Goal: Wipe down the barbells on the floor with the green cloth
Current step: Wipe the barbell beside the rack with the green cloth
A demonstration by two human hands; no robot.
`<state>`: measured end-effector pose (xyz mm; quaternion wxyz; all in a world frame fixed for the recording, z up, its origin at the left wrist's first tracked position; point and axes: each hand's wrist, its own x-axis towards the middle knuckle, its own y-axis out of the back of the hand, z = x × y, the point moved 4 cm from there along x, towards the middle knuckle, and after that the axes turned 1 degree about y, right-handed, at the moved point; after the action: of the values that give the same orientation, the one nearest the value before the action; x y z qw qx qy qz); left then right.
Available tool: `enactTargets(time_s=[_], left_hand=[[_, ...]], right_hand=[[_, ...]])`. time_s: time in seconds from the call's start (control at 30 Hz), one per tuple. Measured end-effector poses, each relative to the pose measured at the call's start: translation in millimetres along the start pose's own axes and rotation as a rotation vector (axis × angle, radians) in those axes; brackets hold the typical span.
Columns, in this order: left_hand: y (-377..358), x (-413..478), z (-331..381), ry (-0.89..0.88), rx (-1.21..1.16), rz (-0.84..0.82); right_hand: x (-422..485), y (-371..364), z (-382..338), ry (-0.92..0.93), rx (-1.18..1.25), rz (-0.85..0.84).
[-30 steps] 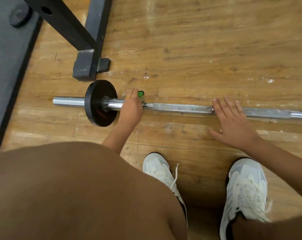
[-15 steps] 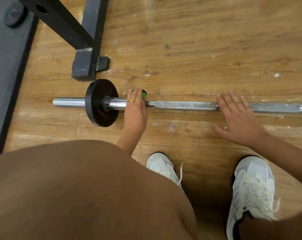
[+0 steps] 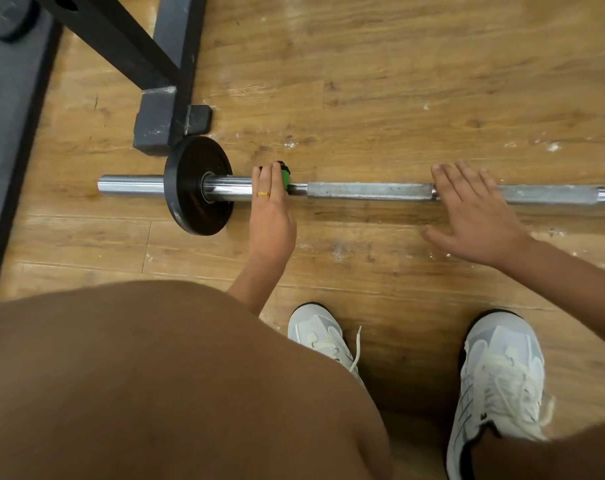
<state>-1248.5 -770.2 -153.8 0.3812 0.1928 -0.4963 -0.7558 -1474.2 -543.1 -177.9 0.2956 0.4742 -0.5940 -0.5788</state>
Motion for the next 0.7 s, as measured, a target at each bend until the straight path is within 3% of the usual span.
enactTargets(time_s=[0.13, 0.3, 0.53, 0.7], left_hand=[[-6.3, -20.7, -6.2, -0.043, 0.006, 0.011], [-1.7, 22.8, -22.5, -0.182, 0.045, -0.072], [-9.7, 13.2, -3.6, -0.116, 0.058, -0.032], [-7.6, 63.6, -4.7, -0.095, 0.076, -0.011]], right_hand=[[8.8, 2.8, 5.5, 0.003, 0.004, -0.006], [21.7, 3.4, 13.5, 0.010, 0.004, -0.026], [37.1, 8.4, 18.2, -0.012, 0.009, -0.010], [44.7, 12.9, 22.7, -0.005, -0.005, -0.032]])
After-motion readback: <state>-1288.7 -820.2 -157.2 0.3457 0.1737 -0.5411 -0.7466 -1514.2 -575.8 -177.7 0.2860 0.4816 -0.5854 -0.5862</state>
